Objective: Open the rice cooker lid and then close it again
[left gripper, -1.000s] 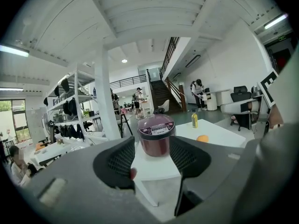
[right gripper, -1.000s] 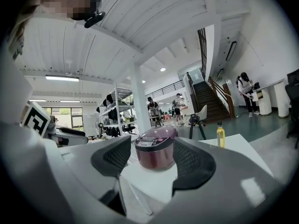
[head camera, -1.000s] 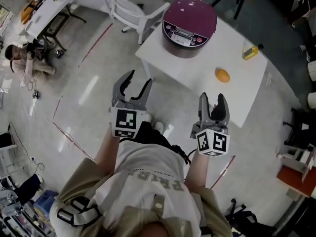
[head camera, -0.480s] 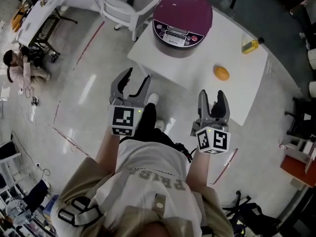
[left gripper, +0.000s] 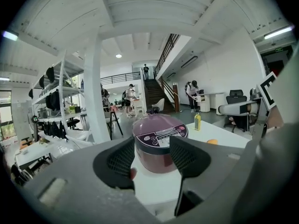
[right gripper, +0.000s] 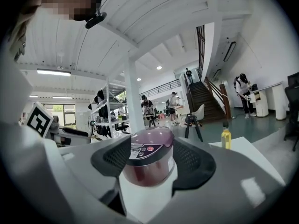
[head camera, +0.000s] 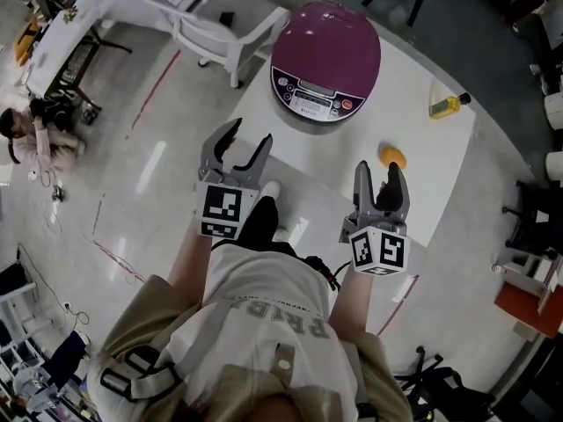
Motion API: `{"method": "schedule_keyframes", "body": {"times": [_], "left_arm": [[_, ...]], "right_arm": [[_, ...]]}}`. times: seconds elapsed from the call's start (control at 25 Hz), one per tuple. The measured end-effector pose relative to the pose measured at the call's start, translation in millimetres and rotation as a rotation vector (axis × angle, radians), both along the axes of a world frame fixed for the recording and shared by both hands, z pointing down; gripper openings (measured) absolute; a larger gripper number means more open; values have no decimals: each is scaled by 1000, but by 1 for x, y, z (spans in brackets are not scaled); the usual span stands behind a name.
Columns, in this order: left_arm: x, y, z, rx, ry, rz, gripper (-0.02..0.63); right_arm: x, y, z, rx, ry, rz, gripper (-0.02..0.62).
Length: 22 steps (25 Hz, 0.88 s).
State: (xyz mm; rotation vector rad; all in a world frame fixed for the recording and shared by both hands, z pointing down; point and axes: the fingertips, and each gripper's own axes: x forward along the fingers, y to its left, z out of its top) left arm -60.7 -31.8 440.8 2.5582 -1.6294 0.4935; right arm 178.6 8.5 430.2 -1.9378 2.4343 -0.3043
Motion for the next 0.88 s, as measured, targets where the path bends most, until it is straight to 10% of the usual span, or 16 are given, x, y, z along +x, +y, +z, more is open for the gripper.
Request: {"method": "schedule_keyframes", "body": {"times": [0.88], "left_arm": [[27, -109, 18, -24, -137, 331, 284]], "right_arm": [[-67, -112, 4, -69, 149, -146, 259]]}}
